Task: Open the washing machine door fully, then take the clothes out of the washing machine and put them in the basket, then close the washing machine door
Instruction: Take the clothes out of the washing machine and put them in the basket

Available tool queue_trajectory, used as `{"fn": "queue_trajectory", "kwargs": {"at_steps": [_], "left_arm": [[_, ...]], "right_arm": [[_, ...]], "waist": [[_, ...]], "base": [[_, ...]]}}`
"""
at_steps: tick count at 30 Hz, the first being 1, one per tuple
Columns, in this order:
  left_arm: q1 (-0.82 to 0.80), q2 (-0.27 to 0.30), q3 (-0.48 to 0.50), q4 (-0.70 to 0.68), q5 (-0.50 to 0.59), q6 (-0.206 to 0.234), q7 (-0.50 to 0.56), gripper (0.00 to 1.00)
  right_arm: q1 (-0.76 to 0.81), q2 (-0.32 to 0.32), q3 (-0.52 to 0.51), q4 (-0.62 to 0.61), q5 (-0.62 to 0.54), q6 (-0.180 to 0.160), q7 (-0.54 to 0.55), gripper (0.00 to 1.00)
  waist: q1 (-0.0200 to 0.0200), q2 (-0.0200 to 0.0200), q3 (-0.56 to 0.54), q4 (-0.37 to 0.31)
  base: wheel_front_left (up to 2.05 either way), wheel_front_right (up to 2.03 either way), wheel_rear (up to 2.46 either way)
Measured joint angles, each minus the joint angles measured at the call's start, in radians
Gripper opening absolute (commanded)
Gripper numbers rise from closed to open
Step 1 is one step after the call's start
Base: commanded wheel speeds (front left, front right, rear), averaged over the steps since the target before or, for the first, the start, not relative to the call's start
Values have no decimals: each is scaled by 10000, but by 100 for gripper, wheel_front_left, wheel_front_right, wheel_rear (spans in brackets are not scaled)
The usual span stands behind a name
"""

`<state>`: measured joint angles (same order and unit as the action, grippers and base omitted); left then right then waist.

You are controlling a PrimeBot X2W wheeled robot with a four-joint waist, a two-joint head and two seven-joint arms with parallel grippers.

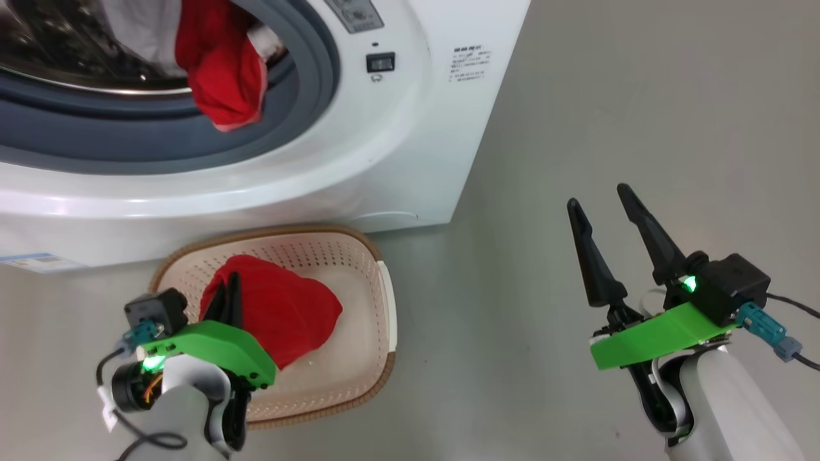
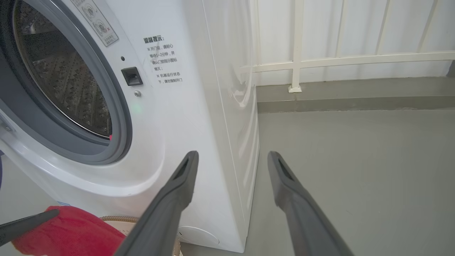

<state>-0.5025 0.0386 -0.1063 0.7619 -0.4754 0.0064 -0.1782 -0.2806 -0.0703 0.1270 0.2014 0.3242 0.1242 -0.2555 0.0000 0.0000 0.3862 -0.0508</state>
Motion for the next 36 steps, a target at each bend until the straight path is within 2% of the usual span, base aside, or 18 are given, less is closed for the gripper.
{"fn": "queue_trajectory", "kwargs": {"at_steps": [6, 13, 17, 25, 26, 27, 28, 29, 36], "left_arm": [[-1076, -58, -194, 2314, -2, -349, -130, 0], [-1985, -82, -222, 4378, -401, -786, 548, 0], [-2401, -107, -276, 4880, -487, -911, 945, 0], [-2760, -65, -556, 5173, -435, -1049, 871, 2], [-2780, -56, -558, 5187, -435, -1049, 838, 28], [-2798, -58, -577, 5210, -435, -1051, 736, 47], [-2803, -52, -602, 5218, -435, -1051, 631, 91], [-2803, -46, -623, 5231, -435, -1051, 546, 100], [-2796, 71, -665, 5258, -435, -1099, -318, 100]], "right_arm": [[-173, 8, -4, -88, 0, 0, 0, 100], [-407, 33, -19, -196, 0, 0, 0, 100], [-545, 48, -50, -267, -2, 0, 0, 100], [-729, 94, -46, -282, -2, 0, 0, 100], [-755, 98, -50, -280, -2, 0, 0, 100], [-756, 98, -58, -270, -2, 0, 0, 100], [-756, 102, -65, -247, -2, 0, 0, 100], [-755, 104, -71, -234, -2, 0, 0, 100], [-753, 123, -56, -90, -2, 0, 0, 100]], "waist": [[0, 0, 474, -160], [0, 0, 1029, -320], [0, 0, 1346, -385], [0, 0, 1744, -537], [0, 0, 1749, -551], [0, 0, 1737, -556], [0, 0, 1708, -557], [0, 0, 1665, -555], [0, 0, 1137, -510]], "base": [[0, 0, 0], [0, 0, 0], [0, 0, 0], [0, 0, 0], [0, 0, 0], [0, 0, 0], [0, 0, 0], [0, 0, 0], [0, 0, 0]]}}
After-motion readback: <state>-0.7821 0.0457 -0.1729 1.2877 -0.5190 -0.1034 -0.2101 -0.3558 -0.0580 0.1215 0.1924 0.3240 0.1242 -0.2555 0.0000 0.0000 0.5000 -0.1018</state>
